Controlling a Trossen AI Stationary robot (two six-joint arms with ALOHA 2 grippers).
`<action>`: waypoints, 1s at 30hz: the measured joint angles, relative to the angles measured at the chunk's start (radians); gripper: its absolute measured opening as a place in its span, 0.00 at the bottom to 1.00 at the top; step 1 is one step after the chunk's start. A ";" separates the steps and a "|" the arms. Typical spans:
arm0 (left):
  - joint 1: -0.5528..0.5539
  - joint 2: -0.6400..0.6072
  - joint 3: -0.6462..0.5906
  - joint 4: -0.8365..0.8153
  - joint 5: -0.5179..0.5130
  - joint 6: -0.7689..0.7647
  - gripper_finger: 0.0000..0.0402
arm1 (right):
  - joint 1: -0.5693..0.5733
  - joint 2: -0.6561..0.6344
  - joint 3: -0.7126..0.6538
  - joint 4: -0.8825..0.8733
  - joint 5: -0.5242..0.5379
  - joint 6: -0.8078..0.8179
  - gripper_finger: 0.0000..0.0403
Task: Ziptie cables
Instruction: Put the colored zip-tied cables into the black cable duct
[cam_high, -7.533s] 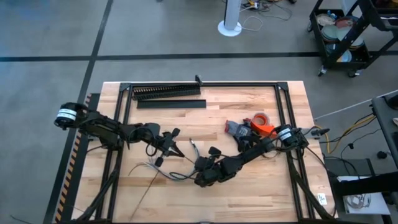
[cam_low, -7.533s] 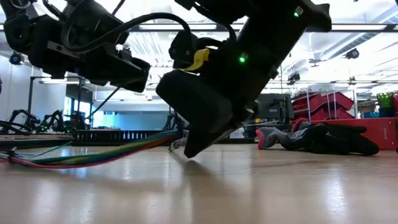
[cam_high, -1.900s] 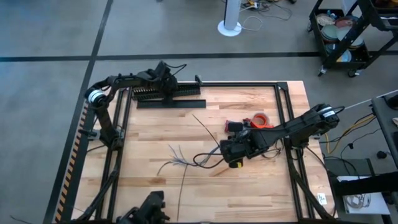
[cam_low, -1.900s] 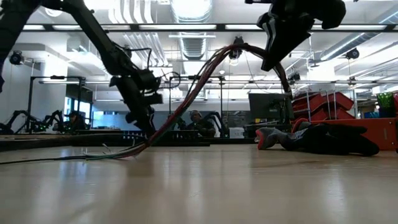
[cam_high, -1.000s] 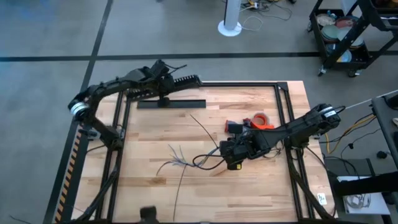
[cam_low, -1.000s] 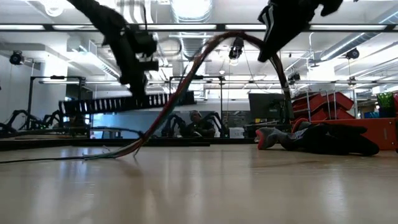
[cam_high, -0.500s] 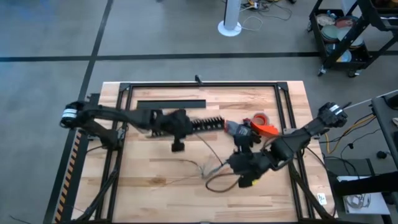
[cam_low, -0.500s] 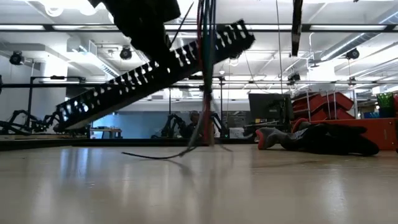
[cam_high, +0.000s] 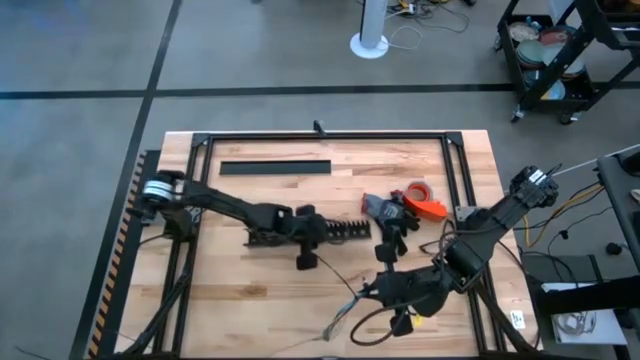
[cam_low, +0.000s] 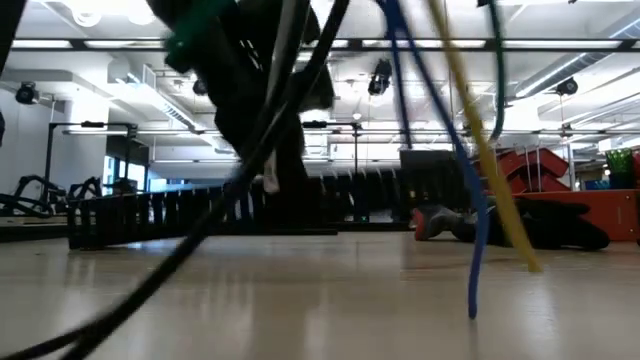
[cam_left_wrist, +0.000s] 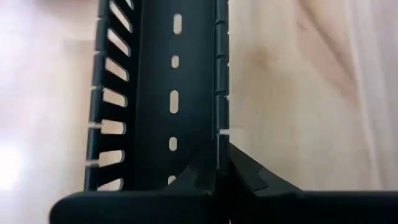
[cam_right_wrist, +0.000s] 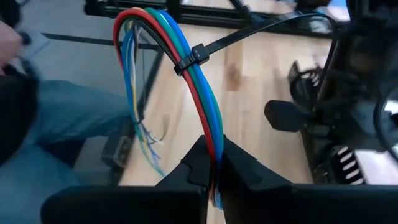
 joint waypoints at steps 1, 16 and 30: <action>0.000 0.026 0.000 0.019 0.025 -0.006 0.00 | 0.002 0.000 0.000 0.000 -0.014 0.009 0.00; -0.017 0.011 0.001 0.033 0.047 -0.038 0.19 | 0.012 -0.003 0.043 -0.065 -0.019 0.024 0.00; -0.046 0.004 0.000 0.032 0.222 -0.037 0.30 | 0.012 -0.035 0.128 -0.203 0.043 0.022 0.00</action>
